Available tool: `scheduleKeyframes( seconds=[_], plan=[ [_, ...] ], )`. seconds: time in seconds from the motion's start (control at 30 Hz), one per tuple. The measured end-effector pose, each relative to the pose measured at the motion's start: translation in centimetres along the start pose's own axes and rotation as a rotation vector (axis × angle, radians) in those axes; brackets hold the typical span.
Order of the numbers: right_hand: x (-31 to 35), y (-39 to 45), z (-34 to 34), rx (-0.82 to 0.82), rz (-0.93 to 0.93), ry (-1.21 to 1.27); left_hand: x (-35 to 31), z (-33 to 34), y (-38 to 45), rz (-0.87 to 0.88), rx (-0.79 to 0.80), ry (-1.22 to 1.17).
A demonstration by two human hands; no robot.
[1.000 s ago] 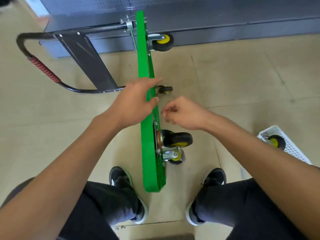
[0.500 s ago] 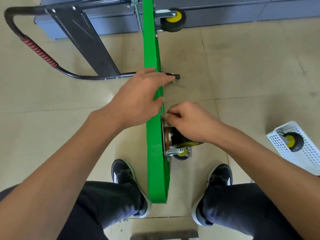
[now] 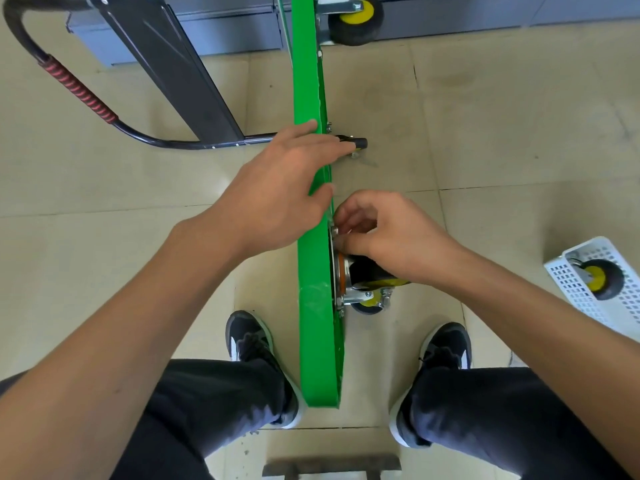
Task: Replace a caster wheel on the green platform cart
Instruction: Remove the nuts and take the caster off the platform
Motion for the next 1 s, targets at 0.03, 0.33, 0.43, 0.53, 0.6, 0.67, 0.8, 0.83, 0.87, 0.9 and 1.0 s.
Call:
scheduleKeyframes(
  seconds=[0.03, 0.33, 0.43, 0.53, 0.6, 0.67, 0.8, 0.83, 0.87, 0.9, 1.0],
  plan=[
    [-0.08, 0.06, -0.08, -0.031, 0.004, 0.016, 0.04, 0.0, 0.01, 0.001, 0.002, -0.006],
    [-0.01, -0.31, 0.02, 0.03, 0.009, -0.137, 0.1, 0.15, -0.06, -0.006, -0.003, -0.011],
    [-0.21, -0.12, -0.34, 0.013, 0.014, -0.011, 0.06, 0.18, -0.06, -0.008, -0.008, -0.011],
    [-0.5, -0.02, -0.32, -0.015, 0.044, 0.061, 0.07, 0.2, -0.08, -0.011, -0.007, -0.022],
    [-0.54, 0.11, -0.21, -0.038, 0.037, -0.015, 0.07, 0.23, -0.11, -0.013, -0.005, -0.022],
    [-0.57, 0.07, -0.03, -0.016, 0.023, -0.088, 0.12, 0.21, -0.12, -0.014, -0.002, -0.016],
    [-0.5, -0.24, 0.08, 0.012, 0.029, -0.127, 0.19, 0.19, -0.13, -0.011, -0.003, -0.015],
    [-0.45, -0.23, -0.02, 0.022, 0.016, -0.126, 0.19, 0.19, -0.14, -0.01, -0.005, -0.016],
    [-0.41, -0.17, -0.16, 0.033, 0.002, -0.121, 0.19, 0.21, -0.12, -0.009, -0.005, -0.016],
    [-0.36, -0.1, -0.29, 0.041, -0.002, -0.112, 0.2, 0.23, -0.11, -0.01, -0.004, -0.015],
    [-0.24, 0.08, -0.54, 0.028, -0.003, -0.047, 0.27, 0.31, -0.06, -0.007, -0.003, -0.018]
  ],
)
Point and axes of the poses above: each hand's wrist, its own y-axis towards the middle knuckle, its own z-axis out of the palm, x = y × z, the point moved 1 cm from there along y, towards the middle knuckle, and after that the axes turned 14 degrees about -z, right-handed, at the moved point
